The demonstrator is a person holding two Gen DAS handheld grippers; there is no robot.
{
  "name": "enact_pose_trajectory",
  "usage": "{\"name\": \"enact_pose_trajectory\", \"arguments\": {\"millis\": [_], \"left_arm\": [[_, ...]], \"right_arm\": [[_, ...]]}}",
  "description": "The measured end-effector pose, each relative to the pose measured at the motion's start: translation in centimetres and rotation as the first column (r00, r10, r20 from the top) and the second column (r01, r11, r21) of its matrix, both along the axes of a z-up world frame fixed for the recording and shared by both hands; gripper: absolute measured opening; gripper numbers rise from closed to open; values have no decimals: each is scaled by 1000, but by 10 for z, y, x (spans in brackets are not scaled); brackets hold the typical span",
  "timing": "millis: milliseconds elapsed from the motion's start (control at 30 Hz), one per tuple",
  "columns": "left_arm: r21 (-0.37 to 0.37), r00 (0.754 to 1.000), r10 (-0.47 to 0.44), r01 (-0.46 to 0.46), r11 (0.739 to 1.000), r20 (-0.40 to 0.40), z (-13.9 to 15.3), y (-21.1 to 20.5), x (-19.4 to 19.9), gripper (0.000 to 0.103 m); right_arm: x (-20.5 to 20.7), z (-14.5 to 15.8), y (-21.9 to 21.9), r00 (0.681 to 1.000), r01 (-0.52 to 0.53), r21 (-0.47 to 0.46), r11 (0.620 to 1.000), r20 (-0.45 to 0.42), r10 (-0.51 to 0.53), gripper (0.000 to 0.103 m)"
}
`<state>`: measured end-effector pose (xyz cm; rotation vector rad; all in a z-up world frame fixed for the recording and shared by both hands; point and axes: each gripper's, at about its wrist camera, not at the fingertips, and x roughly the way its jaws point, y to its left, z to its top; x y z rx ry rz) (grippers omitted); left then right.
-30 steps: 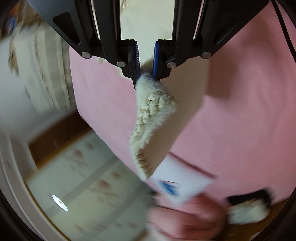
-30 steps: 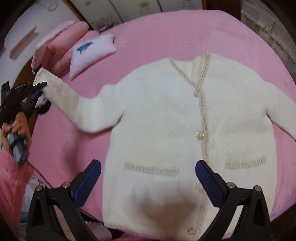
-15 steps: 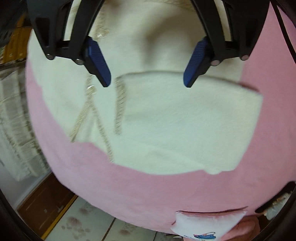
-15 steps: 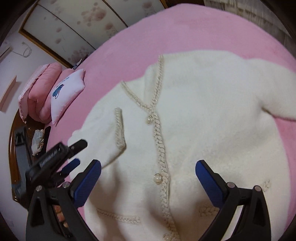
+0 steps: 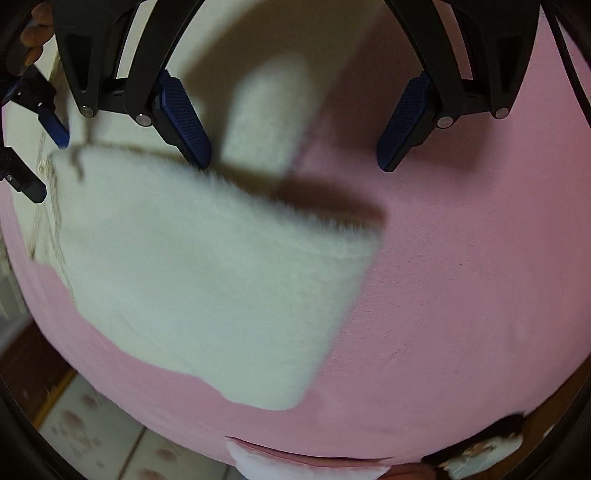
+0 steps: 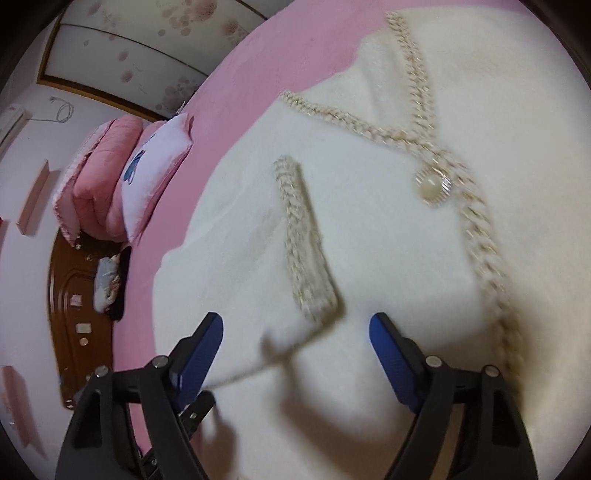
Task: Fold large clothes
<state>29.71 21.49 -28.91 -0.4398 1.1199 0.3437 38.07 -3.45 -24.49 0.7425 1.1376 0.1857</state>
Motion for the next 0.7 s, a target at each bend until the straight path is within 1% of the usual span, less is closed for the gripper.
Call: {"name": "enact_pose_trajectory", "arguments": {"millis": [33,67,100,133,167,200,267,333,400,433,500,600,633,667,700], "left_arm": [[4,1000,2,-2,1000,9,-2,-1,3,90],[18,1000,-7,6,1000,18,-2,-1,5,90],[43,999,-23,22,999,25,-2,-5,9,90],[61,999,-34,32,998,27,-3,-5,9,90],[77,999,-46,43,996,28,-4,-9,13,90],[92,998,-61,58,994,33,-3,-12,17,90],[107,997,-71,67,992,36,-2,-9,19,90],[115,996,-76,71,991,44,-1,-9,24,90],[110,996,-79,74,991,42,-2,-7,24,90],[107,996,-78,73,992,44,-3,-7,23,90],[104,996,-74,68,992,48,-3,-8,22,90],[115,995,-83,77,990,50,-5,-9,15,91],[120,995,-91,85,989,46,-6,-11,15,91],[123,995,-92,87,989,37,-8,-11,15,91],[118,995,-89,84,990,37,-9,-12,14,91]], "right_arm": [[5,1,4,1000,8,7,1000,22,-8,70],[9,3,6,999,8,31,999,45,-10,43],[15,4,10,998,-4,44,999,60,1,10],[18,8,12,997,-20,34,999,70,18,12],[23,16,16,994,-48,-10,999,96,49,12],[25,28,20,986,-76,-58,995,143,84,12],[21,54,19,969,-94,-107,990,220,116,11],[7,86,8,949,-57,-121,991,303,91,11],[-9,109,-9,934,10,-153,988,356,46,11],[-15,113,-17,932,37,-163,986,362,25,11],[-27,118,-47,936,133,-213,968,347,-52,11],[-37,109,-90,941,247,-321,914,307,-146,12],[-37,105,-99,944,261,-344,902,287,-164,12],[-36,96,-114,952,271,-367,890,241,-190,12],[-35,89,-119,955,269,-366,891,218,-199,12]]}}
